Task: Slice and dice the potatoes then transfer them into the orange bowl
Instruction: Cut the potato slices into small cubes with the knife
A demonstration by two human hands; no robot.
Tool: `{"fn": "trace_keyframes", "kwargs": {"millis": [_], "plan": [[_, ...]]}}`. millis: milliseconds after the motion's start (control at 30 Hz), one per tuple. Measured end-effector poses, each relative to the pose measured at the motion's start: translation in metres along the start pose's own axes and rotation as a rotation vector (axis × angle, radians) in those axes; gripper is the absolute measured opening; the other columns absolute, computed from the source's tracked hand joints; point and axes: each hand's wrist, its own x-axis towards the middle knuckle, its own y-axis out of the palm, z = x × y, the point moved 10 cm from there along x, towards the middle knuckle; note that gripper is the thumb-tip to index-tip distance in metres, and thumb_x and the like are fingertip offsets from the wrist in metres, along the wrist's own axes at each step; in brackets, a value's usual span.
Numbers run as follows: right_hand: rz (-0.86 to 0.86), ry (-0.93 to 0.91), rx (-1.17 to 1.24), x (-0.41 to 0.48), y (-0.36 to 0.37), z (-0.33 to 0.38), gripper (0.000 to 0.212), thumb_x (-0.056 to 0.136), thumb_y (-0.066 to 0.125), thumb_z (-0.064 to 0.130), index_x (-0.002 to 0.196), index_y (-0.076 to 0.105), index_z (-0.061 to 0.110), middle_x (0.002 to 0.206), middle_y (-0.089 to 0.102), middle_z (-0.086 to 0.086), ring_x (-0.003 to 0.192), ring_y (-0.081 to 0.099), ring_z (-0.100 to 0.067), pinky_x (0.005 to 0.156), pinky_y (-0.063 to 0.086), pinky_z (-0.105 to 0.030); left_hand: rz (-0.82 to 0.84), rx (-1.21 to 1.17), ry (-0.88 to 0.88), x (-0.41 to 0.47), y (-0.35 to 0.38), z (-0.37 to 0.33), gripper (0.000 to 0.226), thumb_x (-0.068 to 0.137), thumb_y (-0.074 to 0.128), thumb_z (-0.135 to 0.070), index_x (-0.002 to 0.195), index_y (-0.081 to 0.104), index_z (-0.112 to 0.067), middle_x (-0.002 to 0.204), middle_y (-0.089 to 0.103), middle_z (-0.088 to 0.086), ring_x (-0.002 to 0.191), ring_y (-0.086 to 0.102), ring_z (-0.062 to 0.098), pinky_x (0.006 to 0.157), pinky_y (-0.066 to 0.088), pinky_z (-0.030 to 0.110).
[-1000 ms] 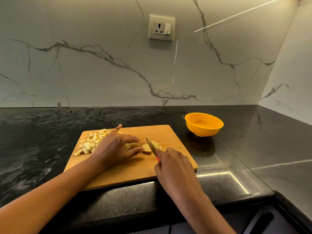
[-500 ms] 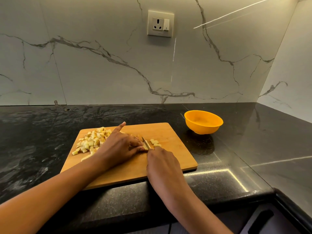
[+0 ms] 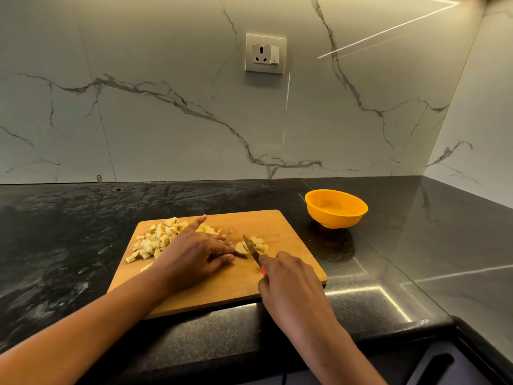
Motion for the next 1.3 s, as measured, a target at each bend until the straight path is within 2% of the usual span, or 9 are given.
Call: {"fn": "trace_keyframes", "kwargs": {"millis": [100,500,600,700,867,1033,1100,1200,1300], "plan": [[-0.007,-0.003,0.006,0.004,0.001,0.005,0.038,0.101,0.039,0.025,0.139,0.045,0.021,0.122,0.051,-0.002,0.107,0.051,-0.018,0.076,0.034,-0.024,0.033,0.034,0.008,-0.002,0.003,-0.003,0.083,0.080,0.000,-0.076,0.117,0.061,-0.033,0.120,0.061,-0.018,0.117,0.041,-0.013,0.113,-0.003,0.028],[0.156,-0.034,-0.135,0.009,0.026,0.028,0.027,0.100,0.040,0.010,0.124,0.053,0.009,0.118,0.051,-0.010,0.104,0.054,-0.025,0.071,0.033,-0.028,0.015,0.099,0.028,-0.002,0.001,-0.009,0.059,0.087,0.023,-0.063,0.111,0.066,-0.032,0.111,0.067,-0.017,0.109,0.056,-0.007,0.114,0.002,0.034],[0.164,-0.049,-0.143,0.000,0.023,0.022,0.029,0.100,0.041,0.009,0.127,0.052,0.011,0.117,0.050,-0.008,0.103,0.054,-0.024,0.071,0.032,-0.028,-0.002,0.087,0.025,-0.001,-0.002,-0.009,0.070,0.086,0.013,-0.071,0.110,0.067,-0.033,0.110,0.067,-0.018,0.108,0.057,-0.007,0.114,0.002,0.036],[0.131,-0.064,-0.094,-0.014,0.010,0.010,0.033,0.100,0.042,0.016,0.132,0.052,0.018,0.115,0.053,-0.003,0.102,0.053,-0.020,0.070,0.032,-0.026,-0.022,0.089,0.015,-0.001,-0.004,-0.008,0.079,0.084,0.004,-0.074,0.107,0.068,-0.033,0.107,0.068,-0.019,0.107,0.058,-0.006,0.114,0.005,0.039],[0.042,-0.086,0.033,-0.009,-0.016,-0.013,0.041,0.097,0.048,0.026,0.137,0.049,0.035,0.103,0.054,0.009,0.091,0.049,-0.008,0.071,0.034,-0.021,-0.159,0.188,-0.050,-0.004,-0.018,0.005,0.051,0.086,0.032,-0.056,0.099,0.071,-0.027,0.099,0.072,-0.011,0.096,0.067,0.005,0.110,0.017,0.045],[-0.122,-0.027,0.004,0.028,-0.014,-0.042,0.042,0.097,0.049,0.030,0.138,0.047,0.037,0.102,0.051,0.006,0.094,0.053,-0.011,0.070,0.035,-0.022,-0.269,0.161,-0.106,-0.005,-0.032,0.011,0.054,0.086,0.036,-0.053,0.120,0.062,-0.021,0.123,0.063,0.000,0.116,0.058,0.014,0.107,0.027,0.047],[-0.175,0.050,0.018,0.041,-0.010,-0.060,0.041,0.097,0.050,0.029,0.137,0.049,0.035,0.101,0.050,0.006,0.094,0.054,-0.011,0.070,0.034,-0.022,-0.185,0.041,-0.078,0.002,-0.026,0.002,0.062,0.087,0.032,-0.065,0.131,0.051,-0.026,0.135,0.054,-0.004,0.125,0.046,0.007,0.109,0.032,0.043],[-0.227,0.169,0.068,0.049,-0.008,-0.084,0.040,0.096,0.053,0.027,0.135,0.052,0.030,0.097,0.048,0.006,0.089,0.047,-0.008,0.071,0.032,-0.021,0.215,-0.034,-0.063,0.023,0.018,-0.021,0.071,0.081,0.029,-0.073,0.143,0.029,-0.038,0.150,0.032,-0.011,0.135,0.028,0.003,0.111,0.024,0.029],[-0.243,0.216,0.102,0.047,-0.005,-0.095,0.039,0.096,0.053,0.027,0.135,0.053,0.029,0.099,0.052,0.004,0.095,0.052,-0.012,0.073,0.033,-0.022,0.393,-0.039,-0.052,0.046,0.047,-0.039,0.065,0.085,0.036,-0.068,0.143,0.030,-0.039,0.150,0.031,-0.008,0.134,0.031,0.011,0.107,0.029,0.031]]}}
